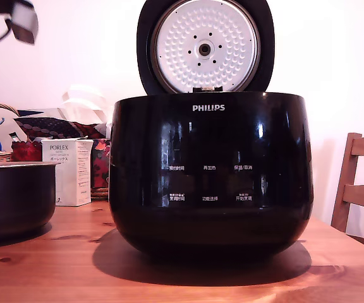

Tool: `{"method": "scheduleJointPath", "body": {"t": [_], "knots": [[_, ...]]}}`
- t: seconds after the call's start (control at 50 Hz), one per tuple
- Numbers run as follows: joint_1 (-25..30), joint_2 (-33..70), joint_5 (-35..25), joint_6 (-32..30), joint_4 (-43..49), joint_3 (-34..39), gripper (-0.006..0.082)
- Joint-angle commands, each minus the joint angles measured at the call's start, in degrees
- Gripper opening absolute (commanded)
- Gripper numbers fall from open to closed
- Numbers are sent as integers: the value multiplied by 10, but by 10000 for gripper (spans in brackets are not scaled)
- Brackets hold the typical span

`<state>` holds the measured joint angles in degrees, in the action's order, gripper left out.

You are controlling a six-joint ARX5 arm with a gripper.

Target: Pick up the metallic pot next to the rice cooker

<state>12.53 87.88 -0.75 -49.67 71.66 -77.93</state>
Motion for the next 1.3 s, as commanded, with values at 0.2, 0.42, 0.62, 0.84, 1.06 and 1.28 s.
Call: {"method": "scheduleJointPath", "body": {"t": [0.2,0.42,0.62,0.84,1.06,1.28], "knots": [[-3,39,-2,-17,-42,-3,344],[-8,57,26,-64,-33,-3,344],[-30,59,28,-143,-35,-3,344],[-52,60,27,-174,-46,-2,344],[-56,63,23,-191,-58,-1,343],[-56,83,12,-198,-57,0,343]]}}
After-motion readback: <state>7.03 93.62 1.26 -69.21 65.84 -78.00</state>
